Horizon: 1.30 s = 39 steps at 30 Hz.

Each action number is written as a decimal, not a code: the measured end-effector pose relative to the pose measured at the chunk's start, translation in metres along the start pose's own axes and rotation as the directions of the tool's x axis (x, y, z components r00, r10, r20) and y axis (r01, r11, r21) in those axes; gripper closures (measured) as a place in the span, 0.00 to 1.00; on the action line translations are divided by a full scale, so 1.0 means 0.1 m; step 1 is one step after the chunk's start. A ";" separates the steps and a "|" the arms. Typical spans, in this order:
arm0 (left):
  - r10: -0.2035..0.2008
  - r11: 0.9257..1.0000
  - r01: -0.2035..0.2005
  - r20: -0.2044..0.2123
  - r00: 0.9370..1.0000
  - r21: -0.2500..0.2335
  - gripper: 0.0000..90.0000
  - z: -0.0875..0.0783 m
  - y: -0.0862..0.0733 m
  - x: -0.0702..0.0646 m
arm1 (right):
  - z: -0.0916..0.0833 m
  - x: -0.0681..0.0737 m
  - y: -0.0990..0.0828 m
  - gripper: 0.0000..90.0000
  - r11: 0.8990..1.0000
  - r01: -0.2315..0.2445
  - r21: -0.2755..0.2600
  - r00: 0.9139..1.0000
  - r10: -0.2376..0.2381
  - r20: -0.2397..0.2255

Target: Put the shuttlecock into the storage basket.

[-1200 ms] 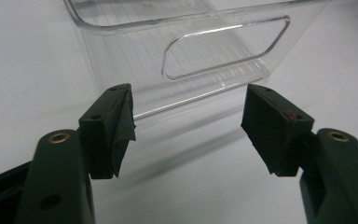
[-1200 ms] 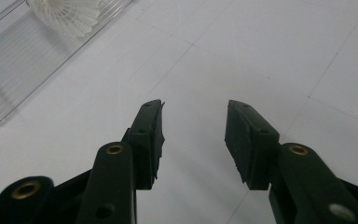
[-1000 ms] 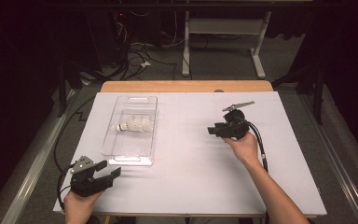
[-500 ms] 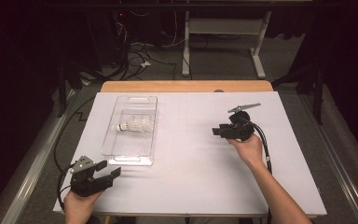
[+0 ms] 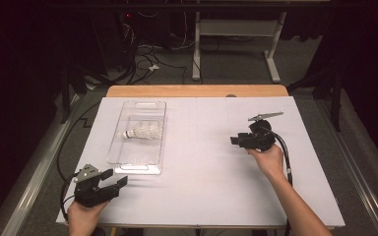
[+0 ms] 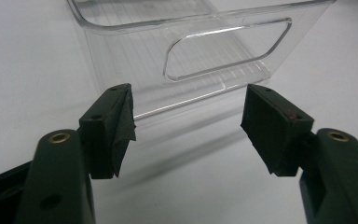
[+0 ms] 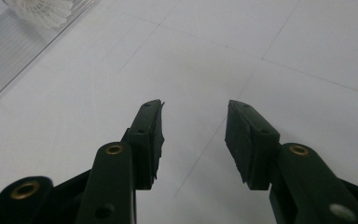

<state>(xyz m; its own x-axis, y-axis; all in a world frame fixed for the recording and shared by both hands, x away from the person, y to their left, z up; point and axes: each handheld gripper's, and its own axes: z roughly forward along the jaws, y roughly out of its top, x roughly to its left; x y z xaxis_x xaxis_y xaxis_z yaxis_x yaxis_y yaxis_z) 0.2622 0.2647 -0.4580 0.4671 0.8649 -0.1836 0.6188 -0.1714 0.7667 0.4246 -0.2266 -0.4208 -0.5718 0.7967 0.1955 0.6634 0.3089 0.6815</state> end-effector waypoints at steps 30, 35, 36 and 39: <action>-0.007 1.000 0.007 -0.003 1.000 -0.006 0.39 0.00 0.00 0.00 | -0.29 -0.15 -0.38 0.63 0.999 -0.026 -0.022 0.999 0.026 0.042; -0.010 1.000 0.010 -0.001 1.000 -0.006 0.39 0.00 0.00 0.00 | -0.34 -0.17 -0.45 0.63 0.999 -0.027 -0.032 0.999 0.029 0.046; -0.011 1.000 0.011 -0.001 1.000 -0.006 0.39 0.00 0.00 0.01 | -0.35 -0.18 -0.47 0.63 0.999 -0.029 -0.036 0.998 0.031 0.048; -0.010 1.000 0.010 -0.002 1.000 -0.005 0.39 -0.01 0.00 0.00 | -0.38 -0.19 -0.52 0.63 0.999 -0.033 -0.042 0.998 0.035 0.051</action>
<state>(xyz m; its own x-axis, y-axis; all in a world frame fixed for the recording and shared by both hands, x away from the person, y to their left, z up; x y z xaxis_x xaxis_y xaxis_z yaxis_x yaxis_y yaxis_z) 0.2618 0.2651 -0.4578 0.4595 0.8677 -0.1896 0.6199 -0.1605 0.7681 0.3831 -0.2773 -0.4332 -0.5225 0.8328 0.1832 0.6615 0.2603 0.7033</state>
